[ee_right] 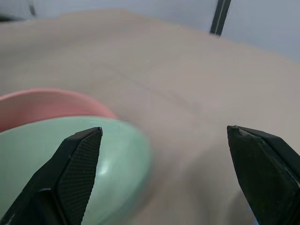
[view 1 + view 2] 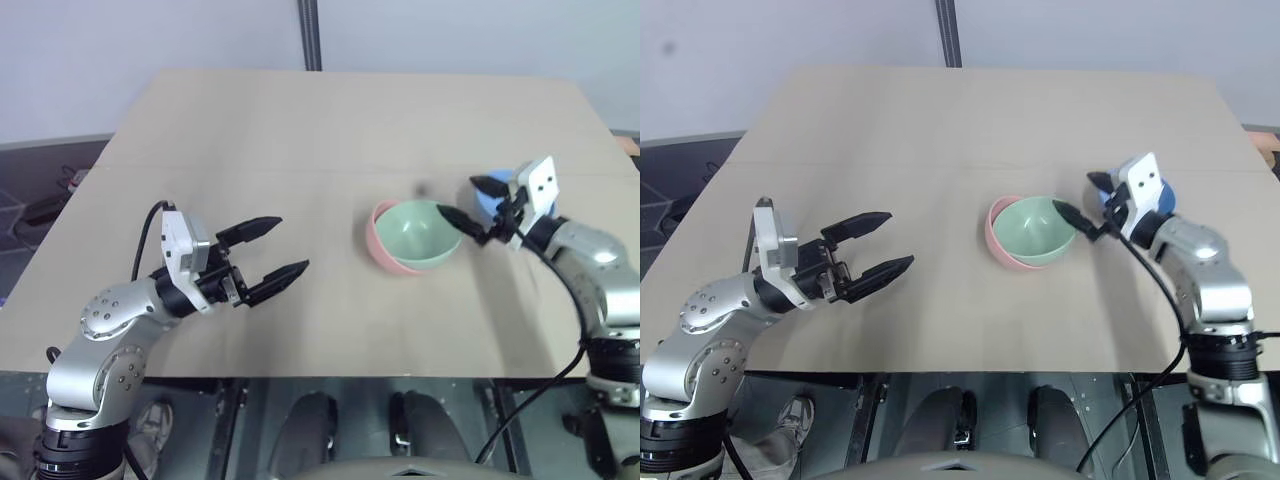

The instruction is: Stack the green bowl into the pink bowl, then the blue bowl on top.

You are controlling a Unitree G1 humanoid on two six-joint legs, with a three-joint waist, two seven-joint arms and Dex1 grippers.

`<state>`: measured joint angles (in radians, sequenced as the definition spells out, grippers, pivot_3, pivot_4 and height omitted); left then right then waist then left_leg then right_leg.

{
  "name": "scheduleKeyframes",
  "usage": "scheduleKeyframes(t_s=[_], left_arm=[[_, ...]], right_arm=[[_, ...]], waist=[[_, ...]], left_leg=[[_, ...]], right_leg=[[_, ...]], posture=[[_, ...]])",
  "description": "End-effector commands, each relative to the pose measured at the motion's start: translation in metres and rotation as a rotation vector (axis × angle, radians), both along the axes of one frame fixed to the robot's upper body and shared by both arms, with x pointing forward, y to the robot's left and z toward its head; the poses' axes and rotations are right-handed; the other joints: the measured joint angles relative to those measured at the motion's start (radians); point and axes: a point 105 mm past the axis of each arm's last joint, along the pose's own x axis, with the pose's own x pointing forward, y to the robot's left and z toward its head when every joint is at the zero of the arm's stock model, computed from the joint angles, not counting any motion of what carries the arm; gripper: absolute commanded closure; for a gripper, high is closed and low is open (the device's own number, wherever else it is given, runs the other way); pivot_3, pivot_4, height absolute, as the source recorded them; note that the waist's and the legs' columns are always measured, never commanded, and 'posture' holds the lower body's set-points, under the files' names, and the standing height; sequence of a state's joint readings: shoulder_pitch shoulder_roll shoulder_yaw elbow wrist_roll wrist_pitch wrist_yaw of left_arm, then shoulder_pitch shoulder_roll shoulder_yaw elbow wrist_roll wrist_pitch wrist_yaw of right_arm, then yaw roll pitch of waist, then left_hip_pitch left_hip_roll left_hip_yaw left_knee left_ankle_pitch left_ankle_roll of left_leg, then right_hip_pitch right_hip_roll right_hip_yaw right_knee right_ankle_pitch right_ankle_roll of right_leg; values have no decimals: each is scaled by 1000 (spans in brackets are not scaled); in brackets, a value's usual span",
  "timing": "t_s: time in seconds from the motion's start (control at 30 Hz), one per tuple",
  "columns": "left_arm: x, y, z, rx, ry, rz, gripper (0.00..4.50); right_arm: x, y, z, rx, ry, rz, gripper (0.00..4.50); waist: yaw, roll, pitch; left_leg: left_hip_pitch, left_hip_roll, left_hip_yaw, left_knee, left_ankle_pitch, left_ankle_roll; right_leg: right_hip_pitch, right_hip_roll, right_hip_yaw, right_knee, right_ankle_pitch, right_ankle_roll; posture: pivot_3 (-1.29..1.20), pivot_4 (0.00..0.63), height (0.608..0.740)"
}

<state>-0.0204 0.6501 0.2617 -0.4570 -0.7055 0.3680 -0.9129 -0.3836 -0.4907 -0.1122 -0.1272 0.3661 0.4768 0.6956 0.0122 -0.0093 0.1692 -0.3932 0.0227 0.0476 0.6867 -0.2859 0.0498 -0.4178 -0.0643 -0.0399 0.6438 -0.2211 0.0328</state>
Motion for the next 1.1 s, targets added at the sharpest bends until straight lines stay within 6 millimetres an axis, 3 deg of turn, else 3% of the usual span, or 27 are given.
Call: scheduleKeyframes(t_s=[0.03, 0.1, 0.37, 0.57, 0.77, 1.0, 1.1], left_arm=[[-3, -3, 5, 5, -34, -10, 0], [-2, -4, 6, 3, -35, -10, 0], [5, -5, 5, 3, -36, -2, 0], [11, -10, 4, 3, -45, 3, 0], [12, -9, 5, 3, -50, 7, 0], [11, -11, 4, 0, -50, 6, 0], [11, -10, 5, -3, -55, 13, 0]], right_arm=[[-2, 10, 7, 45, -46, 6, 46], [-1, 18, 5, 67, -51, 8, 46], [-5, 39, 28, 173, -97, 51, 46], [-15, 57, 25, 170, -86, 104, 46], [-9, 45, 30, 175, -92, 56, 46], [-3, 30, 1, 132, -15, 33, 46], [-4, 30, 11, 132, -48, 51, 46]], waist=[[-4, 0, 0], [-3, 0, 0], [-1, 0, 0], [-1, 0, 0], [0, 0, 0], [-1, 0, 0], [-2, 1, 0]], left_leg=[[0, 0, 1, 0, 0, 0], [0, 0, 1, 0, 0, 1], [1, 0, 0, 0, -1, 2], [0, 0, 0, 0, 0, 0], [0, 0, 0, 0, 0, 0], [1, 0, 0, 0, -1, 2], [0, 0, 0, 0, -1, 2]], right_leg=[[-1, 0, 1, 0, 0, 0], [-1, 0, 1, 0, 0, 0], [-1, 1, 0, 2, 0, 0], [-1, 1, 0, 1, 0, 0], [-1, 1, 0, 1, 0, 0], [-1, 1, 0, 1, 0, 0], [-1, 1, 0, 1, 0, 0]], posture=[[0, 150, 740], [0, 150, 740], [0, 150, 740], [0, 150, 740], [0, 150, 740], [0, 150, 740], [0, 150, 740]])
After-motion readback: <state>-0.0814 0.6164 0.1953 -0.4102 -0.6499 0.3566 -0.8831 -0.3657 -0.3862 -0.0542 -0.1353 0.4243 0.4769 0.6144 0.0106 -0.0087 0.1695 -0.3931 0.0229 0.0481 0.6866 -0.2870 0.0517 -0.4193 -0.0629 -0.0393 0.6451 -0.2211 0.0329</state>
